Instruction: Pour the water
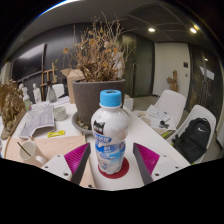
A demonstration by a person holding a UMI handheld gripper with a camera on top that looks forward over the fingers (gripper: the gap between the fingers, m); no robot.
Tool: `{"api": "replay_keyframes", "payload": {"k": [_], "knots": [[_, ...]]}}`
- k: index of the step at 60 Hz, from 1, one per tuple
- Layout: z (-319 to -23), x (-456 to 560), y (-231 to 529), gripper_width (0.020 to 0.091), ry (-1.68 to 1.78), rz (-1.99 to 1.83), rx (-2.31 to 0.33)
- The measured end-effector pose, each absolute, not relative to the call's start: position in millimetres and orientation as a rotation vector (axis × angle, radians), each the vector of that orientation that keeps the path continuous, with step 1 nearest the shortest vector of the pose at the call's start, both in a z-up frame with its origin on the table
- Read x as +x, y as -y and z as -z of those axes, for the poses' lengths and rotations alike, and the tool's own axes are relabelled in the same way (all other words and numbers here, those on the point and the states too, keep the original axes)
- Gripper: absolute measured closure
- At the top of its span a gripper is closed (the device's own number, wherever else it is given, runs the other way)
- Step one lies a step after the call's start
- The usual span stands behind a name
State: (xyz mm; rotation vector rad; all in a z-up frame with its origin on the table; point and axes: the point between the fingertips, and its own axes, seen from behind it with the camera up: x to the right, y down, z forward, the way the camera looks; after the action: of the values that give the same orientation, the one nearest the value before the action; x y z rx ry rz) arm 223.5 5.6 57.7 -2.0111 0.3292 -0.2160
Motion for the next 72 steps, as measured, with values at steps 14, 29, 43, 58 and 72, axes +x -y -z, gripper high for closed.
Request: {"api": "replay_keyframes", "payload": {"k": [14,29,43,58,72], "knots": [[-119.8,177.2,56.7,0.0250,-0.374,0.284,-2.023],[-183.6,65.5,176.5,0.0246,-0.318,0.309,-2.049],[-209.3,-29.5,281.0,0.0250,-0.283,0.221,-2.110],[-219.0,-52.7,341.2,0.0246,-0.258,0.236,-2.141],[-229.2,-45.1,357.9,0.0250,-0.208,0.294,-2.142]]}}
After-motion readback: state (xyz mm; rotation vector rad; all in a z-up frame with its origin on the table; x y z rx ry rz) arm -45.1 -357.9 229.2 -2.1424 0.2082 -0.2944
